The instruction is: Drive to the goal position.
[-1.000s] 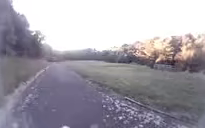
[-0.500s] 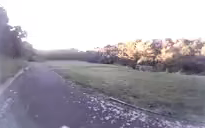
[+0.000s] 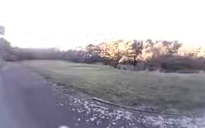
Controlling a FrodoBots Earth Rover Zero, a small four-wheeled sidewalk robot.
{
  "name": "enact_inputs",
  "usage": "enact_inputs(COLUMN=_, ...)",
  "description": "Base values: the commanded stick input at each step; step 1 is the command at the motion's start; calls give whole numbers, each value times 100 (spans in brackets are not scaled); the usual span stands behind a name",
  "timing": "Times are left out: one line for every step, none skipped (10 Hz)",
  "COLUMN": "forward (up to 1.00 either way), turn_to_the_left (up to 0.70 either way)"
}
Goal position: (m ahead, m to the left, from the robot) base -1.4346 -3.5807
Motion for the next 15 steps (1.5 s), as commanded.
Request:
enact_inputs(forward=0, turn_to_the_left=-100)
enact_inputs(forward=0, turn_to_the_left=-100)
enact_inputs(forward=0, turn_to_the_left=-100)
enact_inputs(forward=0, turn_to_the_left=-100)
enact_inputs(forward=0, turn_to_the_left=-100)
enact_inputs(forward=0, turn_to_the_left=-100)
enact_inputs(forward=0, turn_to_the_left=-100)
enact_inputs(forward=0, turn_to_the_left=-100)
enact_inputs(forward=0, turn_to_the_left=-100)
enact_inputs(forward=0, turn_to_the_left=-100)
enact_inputs(forward=0, turn_to_the_left=-100)
enact_inputs(forward=0, turn_to_the_left=-100)
enact_inputs(forward=0, turn_to_the_left=-100)
enact_inputs(forward=0, turn_to_the_left=-100)
enact_inputs(forward=0, turn_to_the_left=-100)
